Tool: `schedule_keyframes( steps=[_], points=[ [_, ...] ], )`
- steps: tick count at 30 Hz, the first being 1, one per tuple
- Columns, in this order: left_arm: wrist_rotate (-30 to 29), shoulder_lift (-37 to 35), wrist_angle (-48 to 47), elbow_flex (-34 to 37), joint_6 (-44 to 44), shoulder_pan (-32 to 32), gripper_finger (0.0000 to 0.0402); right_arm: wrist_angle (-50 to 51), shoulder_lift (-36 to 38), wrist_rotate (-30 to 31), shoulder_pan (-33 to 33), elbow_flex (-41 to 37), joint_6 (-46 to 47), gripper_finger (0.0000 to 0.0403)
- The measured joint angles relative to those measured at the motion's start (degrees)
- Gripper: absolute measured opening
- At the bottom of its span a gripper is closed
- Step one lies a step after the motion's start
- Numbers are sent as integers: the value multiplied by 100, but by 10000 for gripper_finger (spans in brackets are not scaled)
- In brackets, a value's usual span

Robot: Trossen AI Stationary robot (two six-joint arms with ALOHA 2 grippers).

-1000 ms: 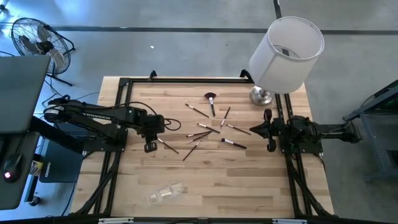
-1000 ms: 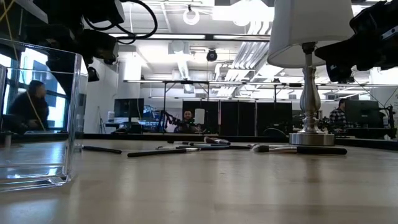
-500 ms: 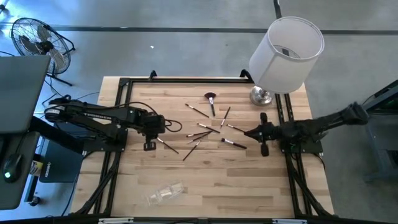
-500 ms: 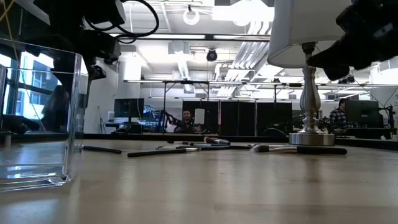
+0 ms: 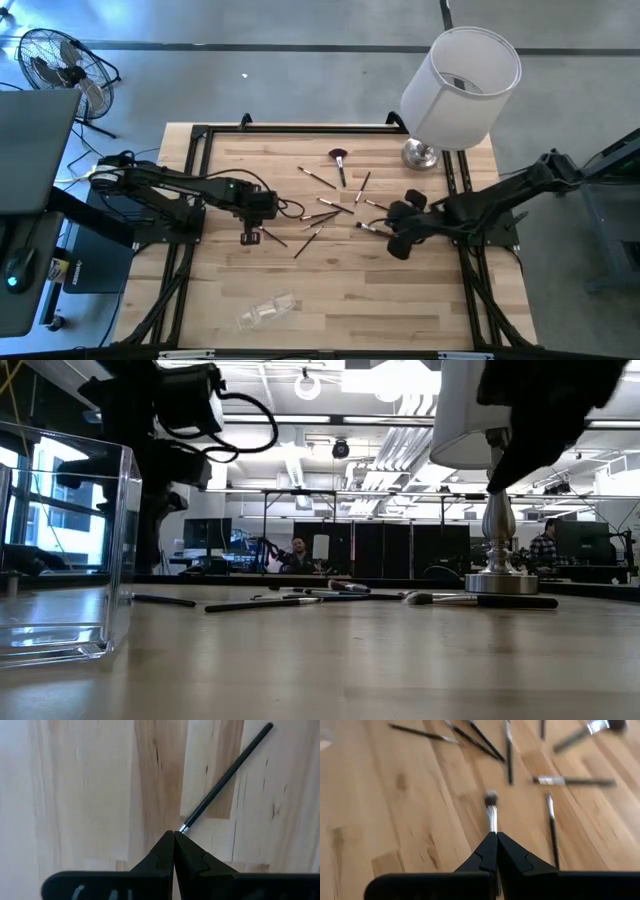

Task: Pick & Place Makeup Supplies
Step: Put the silver makeup brush into the transparent organizer

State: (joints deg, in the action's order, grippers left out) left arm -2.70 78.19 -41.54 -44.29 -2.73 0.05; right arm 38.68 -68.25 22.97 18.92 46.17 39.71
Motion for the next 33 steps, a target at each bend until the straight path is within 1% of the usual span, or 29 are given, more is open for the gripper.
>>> schedule_keyframes(
  steps=[3,6,9,11,13,15,17,19,23,26,29,33],
  points=[
    [0,48,318,-3,-56,-1,0,728,-610,-87,-53,662,623,0],
    [2,48,742,-3,-72,-1,0,1176,-1167,-152,-187,1172,804,0],
    [2,48,1147,-3,-282,-2,0,1257,-1575,-147,-334,1431,405,0],
    [2,48,1436,-3,-529,-2,0,990,-1707,-509,-493,1461,-143,0],
    [6,46,1638,-3,-673,-2,0,520,-1722,-989,-706,1321,-497,0],
    [18,46,1801,-3,-800,-2,0,63,-1668,-1210,-899,1084,-666,0],
    [22,79,1876,-28,-1041,-2,0,-302,-1550,-1247,-1047,787,-734,0],
    [22,261,1815,-203,-1212,1,0,-650,-1398,-1259,-1179,498,-771,0],
    [-48,590,1476,-703,-1164,105,0,-1247,-1080,-1476,-1405,-48,-937,0],
    [-65,1069,1422,-1034,-1147,192,0,-1819,-912,-1729,-1606,-382,-1043,0],
    [-51,1412,1381,-1314,-1173,291,0,-2101,-868,-1883,-1751,-562,-1204,0],
    [43,1795,1408,-1558,-1258,450,0,-2227,-865,-2000,-1869,-595,-1606,0]
  ],
)
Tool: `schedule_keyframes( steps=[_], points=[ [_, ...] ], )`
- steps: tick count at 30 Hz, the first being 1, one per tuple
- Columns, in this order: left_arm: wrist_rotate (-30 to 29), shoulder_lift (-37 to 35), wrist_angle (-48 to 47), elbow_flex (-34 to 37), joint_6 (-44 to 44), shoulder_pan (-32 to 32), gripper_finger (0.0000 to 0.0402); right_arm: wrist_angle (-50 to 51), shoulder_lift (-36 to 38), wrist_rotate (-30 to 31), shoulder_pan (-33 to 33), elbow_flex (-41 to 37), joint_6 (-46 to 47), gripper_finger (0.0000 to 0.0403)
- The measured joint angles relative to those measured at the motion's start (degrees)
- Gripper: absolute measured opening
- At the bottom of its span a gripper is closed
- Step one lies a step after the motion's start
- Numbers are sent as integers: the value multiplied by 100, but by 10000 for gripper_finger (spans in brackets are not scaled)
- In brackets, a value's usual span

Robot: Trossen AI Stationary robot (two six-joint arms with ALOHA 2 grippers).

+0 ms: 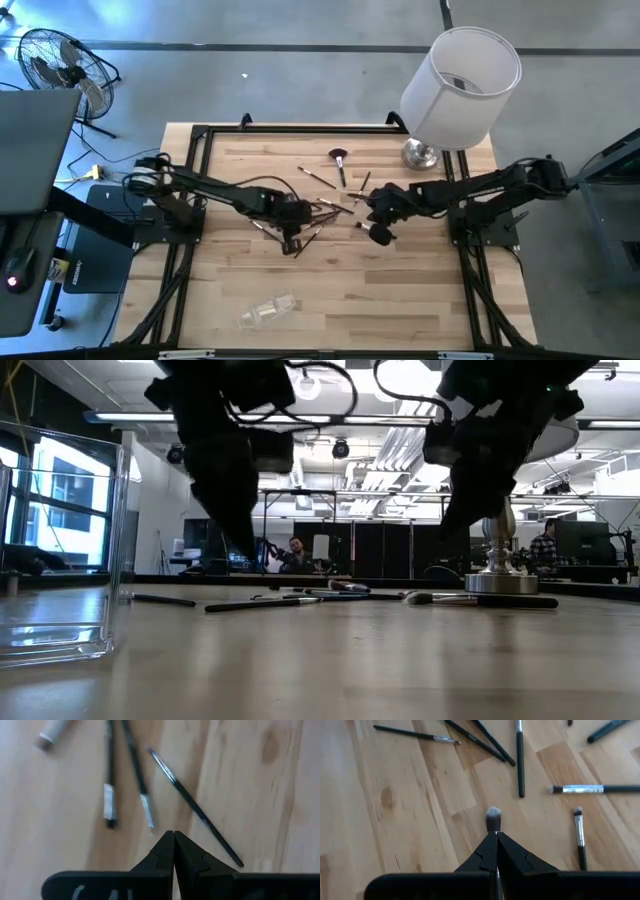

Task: Pick & Place Makeup Supplies
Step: Put the silver makeup brush into the transparent organizer

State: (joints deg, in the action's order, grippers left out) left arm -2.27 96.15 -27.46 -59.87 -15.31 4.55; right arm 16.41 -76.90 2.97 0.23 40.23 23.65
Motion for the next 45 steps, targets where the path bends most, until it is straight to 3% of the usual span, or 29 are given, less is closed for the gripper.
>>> schedule_keyframes(
  steps=[12,19,45],
  points=[
    [-435,816,7,-314,-493,108,0,-583,6,-253,-177,0,-871,0],
    [-569,806,214,-325,-725,110,0,-638,6,-505,-173,0,-876,0],
    [-887,766,118,-322,-896,108,13,-735,6,-510,-173,0,-976,0]
  ],
)
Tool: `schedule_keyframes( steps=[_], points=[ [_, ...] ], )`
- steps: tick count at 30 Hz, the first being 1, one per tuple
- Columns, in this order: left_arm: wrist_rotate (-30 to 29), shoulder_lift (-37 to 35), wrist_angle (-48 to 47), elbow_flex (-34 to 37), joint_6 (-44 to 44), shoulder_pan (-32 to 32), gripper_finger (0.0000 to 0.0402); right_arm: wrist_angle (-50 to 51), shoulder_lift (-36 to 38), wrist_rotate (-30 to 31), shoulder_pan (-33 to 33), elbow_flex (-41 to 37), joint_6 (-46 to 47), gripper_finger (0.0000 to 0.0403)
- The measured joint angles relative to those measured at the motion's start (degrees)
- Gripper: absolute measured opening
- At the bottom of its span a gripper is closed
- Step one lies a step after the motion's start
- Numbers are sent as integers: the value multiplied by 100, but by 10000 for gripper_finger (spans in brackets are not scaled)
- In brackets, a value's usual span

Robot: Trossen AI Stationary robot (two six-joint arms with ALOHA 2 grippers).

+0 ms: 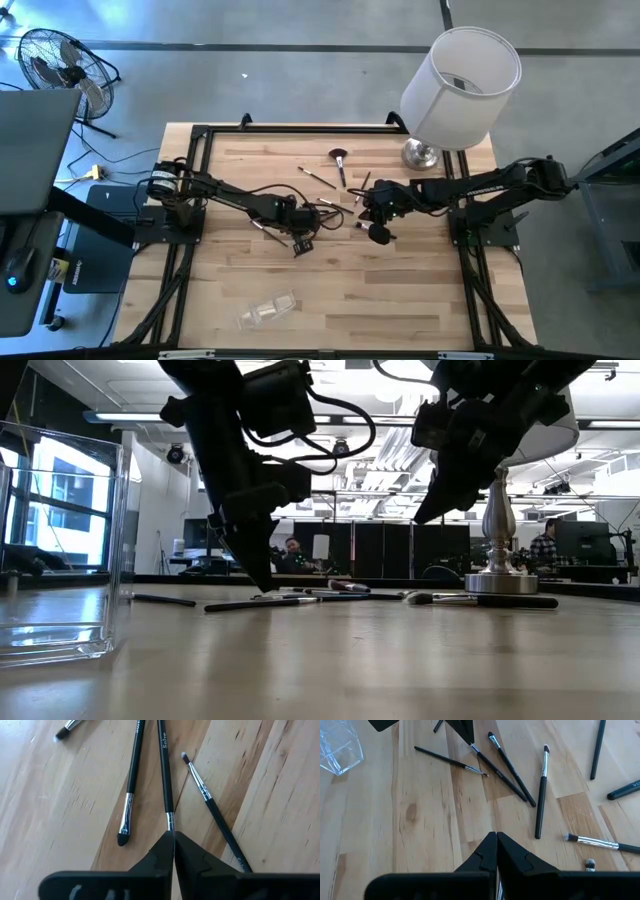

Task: Pick & Place Makeup Supplies
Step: Put the silver makeup brush into the transparent organizer

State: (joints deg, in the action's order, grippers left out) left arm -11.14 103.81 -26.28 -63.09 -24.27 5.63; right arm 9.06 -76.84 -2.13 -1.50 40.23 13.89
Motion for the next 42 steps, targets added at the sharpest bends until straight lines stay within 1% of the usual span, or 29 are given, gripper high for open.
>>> schedule_keyframes(
  steps=[5,14,18,23,36,39,42],
  points=[
    [-3,0,-1,0,-4,0,27,2,0,0,0,0,0,0],
    [-14,0,-3,0,-4,0,64,2,0,0,0,0,-1,0],
    [-10,0,-49,0,2,0,69,2,0,0,0,0,-1,0],
    [140,0,-131,2,2,0,69,2,0,-2,0,0,-1,0],
    [211,317,-70,-13,-24,4,67,-37,0,-4,2,0,6,0],
    [281,408,-35,-14,-22,1,50,-39,0,-7,2,0,9,0],
    [304,431,-29,-17,-22,2,15,-56,0,-7,2,0,15,0]
  ],
)
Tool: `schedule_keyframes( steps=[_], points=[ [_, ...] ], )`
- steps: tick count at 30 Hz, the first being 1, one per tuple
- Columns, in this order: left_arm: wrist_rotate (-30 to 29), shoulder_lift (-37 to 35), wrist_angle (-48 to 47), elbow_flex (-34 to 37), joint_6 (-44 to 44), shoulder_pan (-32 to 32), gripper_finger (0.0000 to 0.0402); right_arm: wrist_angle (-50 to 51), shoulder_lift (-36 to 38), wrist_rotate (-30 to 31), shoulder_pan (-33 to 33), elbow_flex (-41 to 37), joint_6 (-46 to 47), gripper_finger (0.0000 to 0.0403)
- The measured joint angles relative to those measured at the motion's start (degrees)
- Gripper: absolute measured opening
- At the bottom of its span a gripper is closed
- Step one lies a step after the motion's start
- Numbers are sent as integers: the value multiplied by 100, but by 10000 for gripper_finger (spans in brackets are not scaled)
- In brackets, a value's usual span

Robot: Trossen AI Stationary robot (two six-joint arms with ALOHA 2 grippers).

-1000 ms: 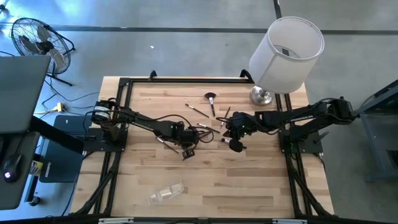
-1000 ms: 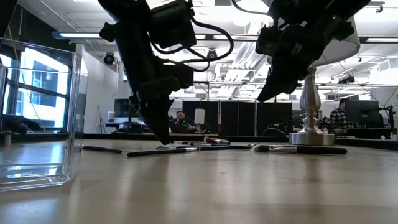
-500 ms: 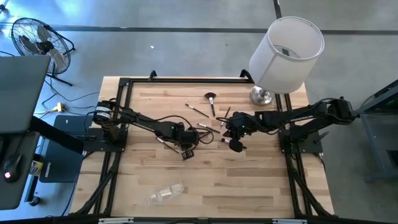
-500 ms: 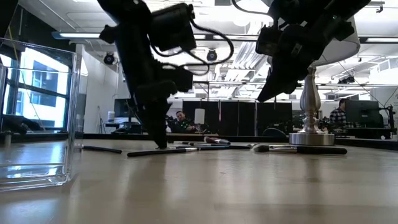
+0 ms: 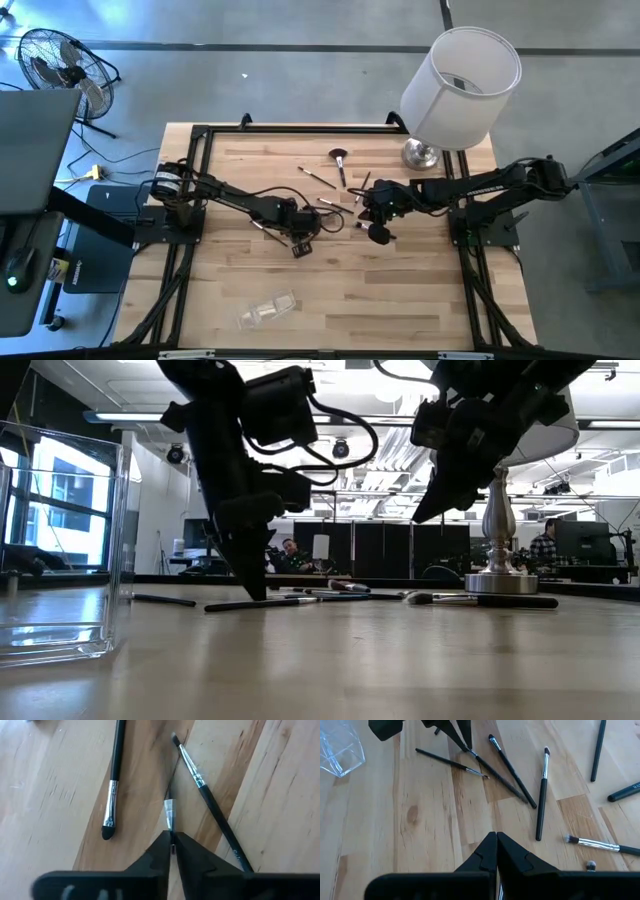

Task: Pick & Place Makeup Supplies
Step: Put the silver makeup brush into the transparent organizer

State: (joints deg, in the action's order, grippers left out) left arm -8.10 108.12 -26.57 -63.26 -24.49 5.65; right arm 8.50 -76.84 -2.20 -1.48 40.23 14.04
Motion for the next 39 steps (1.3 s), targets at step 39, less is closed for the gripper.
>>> schedule_keyframes(
  steps=[39],
  points=[
    [-441,2,317,26,689,0,0,-1449,-1297,-352,43,-109,-1904,103]
  ],
)
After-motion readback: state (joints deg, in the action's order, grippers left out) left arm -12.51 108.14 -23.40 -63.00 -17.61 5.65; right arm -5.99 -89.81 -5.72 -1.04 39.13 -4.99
